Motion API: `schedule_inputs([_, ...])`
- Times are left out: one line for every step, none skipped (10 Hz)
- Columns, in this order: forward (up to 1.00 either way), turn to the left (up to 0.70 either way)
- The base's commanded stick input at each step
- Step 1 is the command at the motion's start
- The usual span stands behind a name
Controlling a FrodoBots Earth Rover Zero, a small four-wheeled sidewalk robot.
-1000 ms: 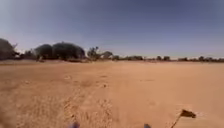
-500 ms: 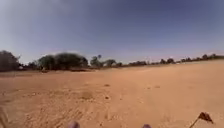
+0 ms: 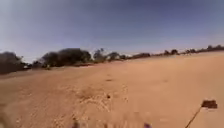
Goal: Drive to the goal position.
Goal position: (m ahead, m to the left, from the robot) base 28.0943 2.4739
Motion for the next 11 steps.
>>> schedule_inputs([0.70,0.00])
schedule_inputs([0.70,0.00])
schedule_inputs([0.70,0.00])
schedule_inputs([0.70,0.00])
schedule_inputs([0.70,0.00])
schedule_inputs([0.70,0.00])
schedule_inputs([0.70,0.00])
schedule_inputs([0.70,0.00])
schedule_inputs([0.70,0.00])
schedule_inputs([0.70,0.00])
schedule_inputs([0.70,0.00])
